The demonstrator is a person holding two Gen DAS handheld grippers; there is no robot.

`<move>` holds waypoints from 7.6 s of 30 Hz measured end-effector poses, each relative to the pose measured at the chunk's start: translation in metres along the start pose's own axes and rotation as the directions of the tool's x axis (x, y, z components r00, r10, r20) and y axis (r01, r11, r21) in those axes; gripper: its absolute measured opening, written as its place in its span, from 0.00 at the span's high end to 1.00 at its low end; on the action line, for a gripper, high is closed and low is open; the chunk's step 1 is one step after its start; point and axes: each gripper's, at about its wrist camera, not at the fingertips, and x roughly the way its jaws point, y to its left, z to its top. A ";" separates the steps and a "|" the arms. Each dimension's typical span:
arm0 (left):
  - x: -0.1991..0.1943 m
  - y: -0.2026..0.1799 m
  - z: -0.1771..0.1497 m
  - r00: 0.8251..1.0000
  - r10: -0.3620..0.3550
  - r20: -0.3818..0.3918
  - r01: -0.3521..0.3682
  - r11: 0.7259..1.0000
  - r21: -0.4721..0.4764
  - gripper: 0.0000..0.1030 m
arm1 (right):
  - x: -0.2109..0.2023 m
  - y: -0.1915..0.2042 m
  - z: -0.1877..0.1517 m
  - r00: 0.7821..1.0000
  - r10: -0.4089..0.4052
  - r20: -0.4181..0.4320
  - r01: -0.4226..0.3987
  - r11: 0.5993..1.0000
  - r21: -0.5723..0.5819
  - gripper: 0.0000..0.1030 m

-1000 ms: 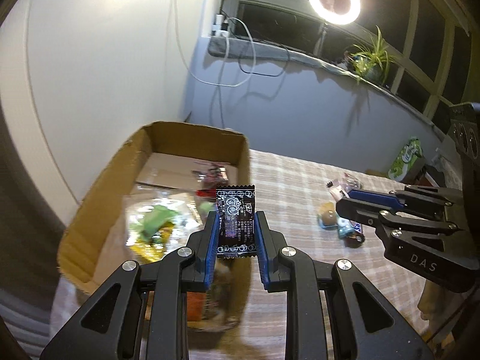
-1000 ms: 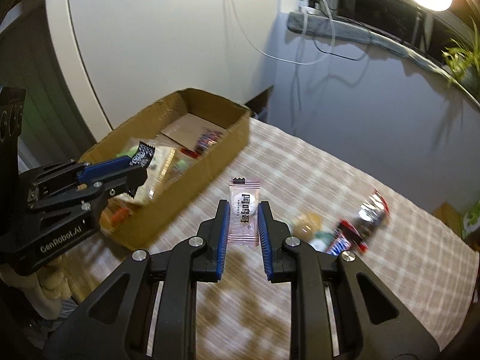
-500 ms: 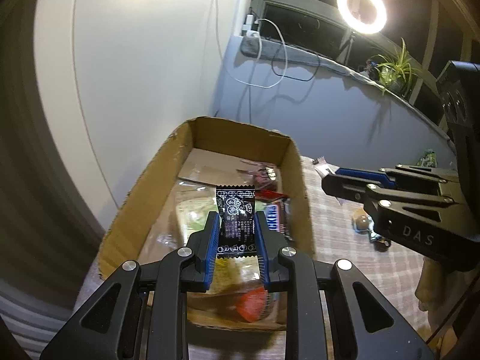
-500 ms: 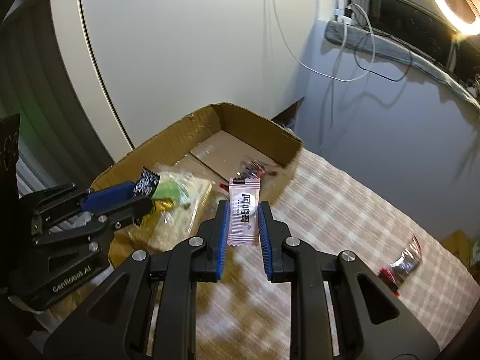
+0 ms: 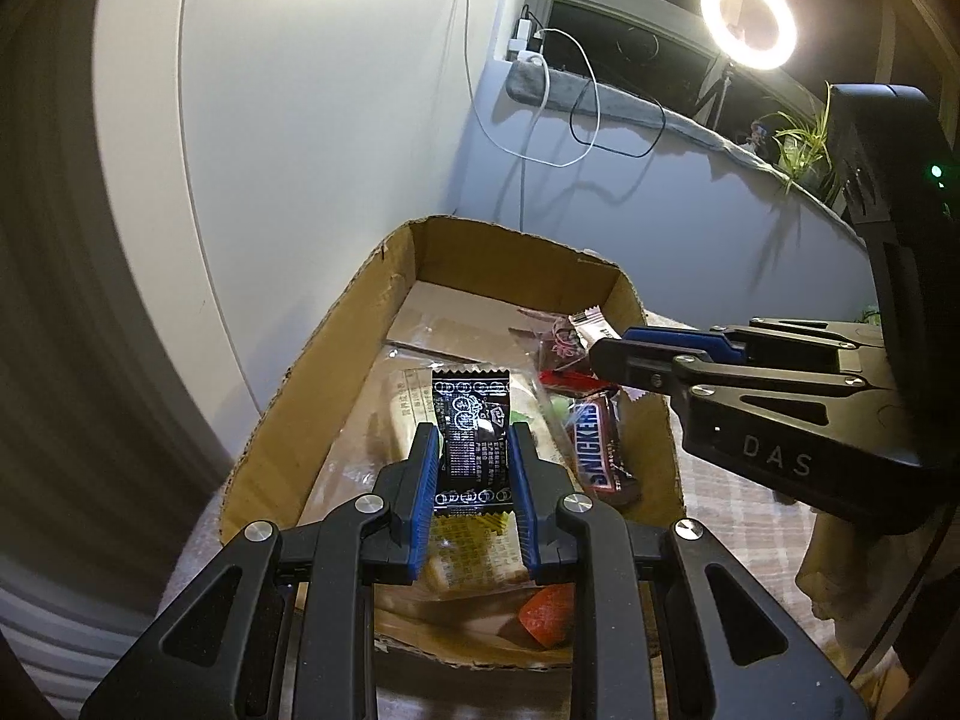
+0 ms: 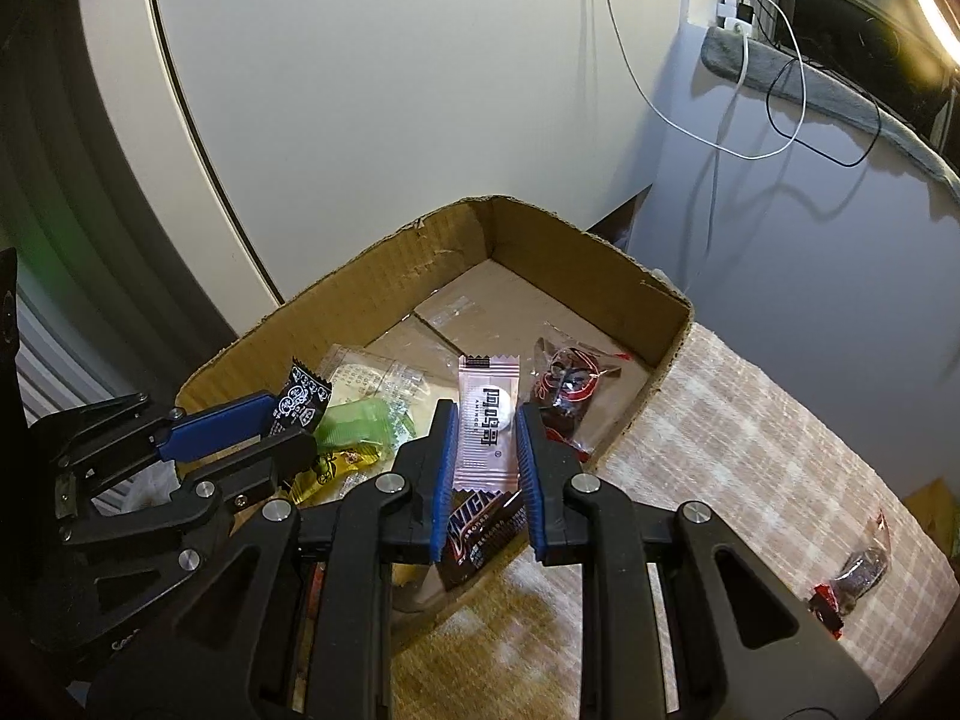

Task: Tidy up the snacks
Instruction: 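Carry both candies into the cardboard box and open both grippers, then move both grippers back to the remaining snacks on the table, then lower the left gripper around the tan round candy while the right lowers around the Snickers bar, then close the left gripper on the tan round candy while the right closes on the Snickers bar, then carry both candies into the cardboard box and open both grippers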

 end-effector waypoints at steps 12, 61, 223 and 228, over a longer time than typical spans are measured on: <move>-0.003 0.001 -0.001 1.000 0.013 0.007 -0.013 1.000 -0.006 0.63 | -0.002 -0.006 0.001 1.000 -0.017 0.018 0.017 1.000 0.021 0.48; 0.017 -0.152 -0.016 0.983 -0.176 -0.057 0.184 0.962 0.201 0.46 | -0.112 -0.190 -0.125 0.981 -0.191 -0.020 0.187 0.924 0.333 0.32; 0.016 -0.010 0.053 0.999 -0.021 0.037 0.019 0.998 0.064 0.78 | 0.014 -0.045 0.019 0.998 0.057 -0.033 -0.053 0.991 0.119 0.58; 0.011 -0.014 0.052 0.999 -0.022 0.047 0.018 0.997 0.072 0.78 | 0.001 -0.048 0.017 0.999 0.044 -0.015 -0.042 0.992 0.120 0.51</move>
